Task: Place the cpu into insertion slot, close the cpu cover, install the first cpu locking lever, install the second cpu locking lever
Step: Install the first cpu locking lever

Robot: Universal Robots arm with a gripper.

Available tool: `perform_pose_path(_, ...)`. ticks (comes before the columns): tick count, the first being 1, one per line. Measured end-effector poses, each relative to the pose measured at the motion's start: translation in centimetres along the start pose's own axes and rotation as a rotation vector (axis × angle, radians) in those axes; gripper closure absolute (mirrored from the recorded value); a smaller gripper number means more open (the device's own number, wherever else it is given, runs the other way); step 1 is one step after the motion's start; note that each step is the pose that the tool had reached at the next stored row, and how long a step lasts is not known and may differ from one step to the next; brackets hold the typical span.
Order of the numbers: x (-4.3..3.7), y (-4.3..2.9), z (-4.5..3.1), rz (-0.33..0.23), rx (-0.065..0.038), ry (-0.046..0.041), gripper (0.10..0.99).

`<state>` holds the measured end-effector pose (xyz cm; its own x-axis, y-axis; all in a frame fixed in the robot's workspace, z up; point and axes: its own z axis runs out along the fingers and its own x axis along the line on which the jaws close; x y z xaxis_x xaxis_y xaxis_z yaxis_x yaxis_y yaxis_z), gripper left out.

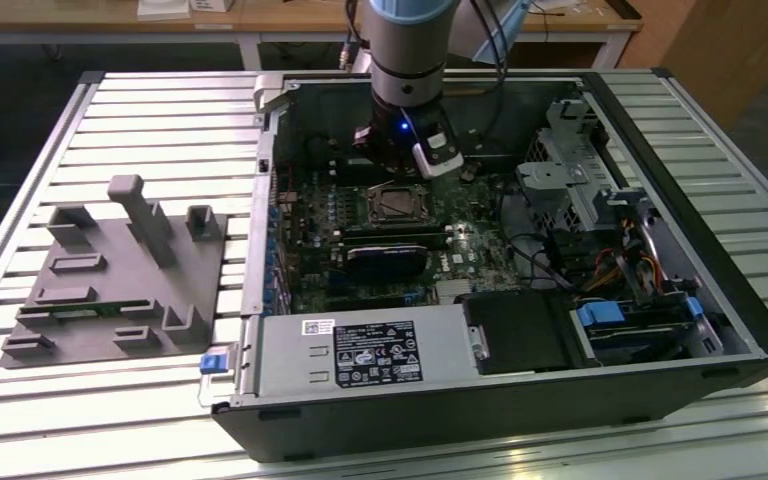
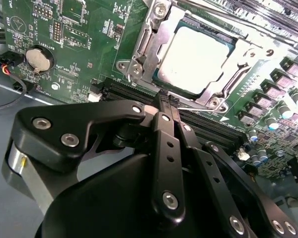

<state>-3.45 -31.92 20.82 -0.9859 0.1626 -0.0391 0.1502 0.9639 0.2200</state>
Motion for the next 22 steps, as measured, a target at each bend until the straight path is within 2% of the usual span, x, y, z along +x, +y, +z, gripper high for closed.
perform_pose_path(7, 0.07, 0.09, 0.04, 0.000, -0.001, -0.0020, 0.980)
perform_pose_path(8, 0.10, 0.08, 0.08, -0.001, -0.002, -0.0067, 0.980)
perform_pose_path(13, 0.23, 0.02, 0.25, -0.015, -0.010, -0.0551, 0.980)
perform_pose_path(14, 0.25, 0.01, 0.29, -0.017, -0.011, -0.0621, 0.980)
perform_pose_path(16, 0.32, 0.01, 0.31, -0.017, -0.012, -0.0660, 0.980)
perform_pose_path(22, 0.76, 0.32, 0.44, -0.018, -0.013, -0.0700, 0.980)
